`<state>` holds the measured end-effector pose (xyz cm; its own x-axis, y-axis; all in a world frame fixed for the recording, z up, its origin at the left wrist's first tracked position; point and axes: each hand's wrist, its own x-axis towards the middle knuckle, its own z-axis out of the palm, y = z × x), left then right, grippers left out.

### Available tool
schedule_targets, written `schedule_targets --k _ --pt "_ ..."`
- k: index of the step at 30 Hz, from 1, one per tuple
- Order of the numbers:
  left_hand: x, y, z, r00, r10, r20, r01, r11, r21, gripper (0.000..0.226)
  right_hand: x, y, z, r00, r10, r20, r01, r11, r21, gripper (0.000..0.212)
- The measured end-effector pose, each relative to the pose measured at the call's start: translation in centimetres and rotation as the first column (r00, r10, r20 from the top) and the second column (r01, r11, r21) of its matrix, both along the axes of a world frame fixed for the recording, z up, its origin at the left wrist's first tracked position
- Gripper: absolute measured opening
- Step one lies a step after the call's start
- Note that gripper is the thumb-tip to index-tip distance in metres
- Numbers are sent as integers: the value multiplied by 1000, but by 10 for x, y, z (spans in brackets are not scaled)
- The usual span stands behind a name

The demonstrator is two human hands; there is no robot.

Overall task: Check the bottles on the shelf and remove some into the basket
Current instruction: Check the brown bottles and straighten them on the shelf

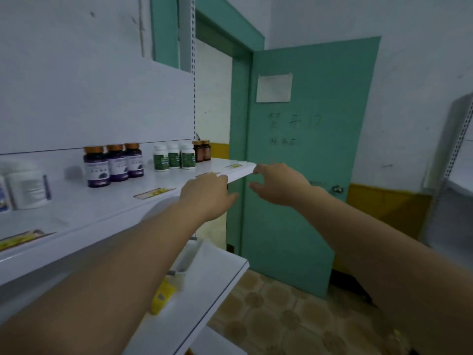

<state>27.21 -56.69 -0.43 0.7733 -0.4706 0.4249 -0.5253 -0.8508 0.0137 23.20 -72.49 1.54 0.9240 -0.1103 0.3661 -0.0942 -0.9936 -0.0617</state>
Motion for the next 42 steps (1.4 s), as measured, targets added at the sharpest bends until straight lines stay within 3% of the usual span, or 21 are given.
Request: schedule_targets --k 9,20,30,38,42 --pt "128 -118 -13 999 41 7 -41 998 49 45 129 -130 -24 997 -25 -68 24 1000 -12 44" --pt "254 -195 -11 945 325 -33 -324 945 39 48 309 -221 -12 953 289 -87 -294 955 -44 43" --pt "351 -167 -4 814 575 -80 -576 818 18 45 457 -182 -7 840 543 1 -542 838 -65 41" --pt "382 -160 3 741 665 -95 -669 743 -18 30 525 -133 21 686 726 41 -722 687 -90 47" --pt "392 -163 -3 676 725 -132 -734 679 -25 35 544 -111 34 610 790 54 -783 612 -111 48"
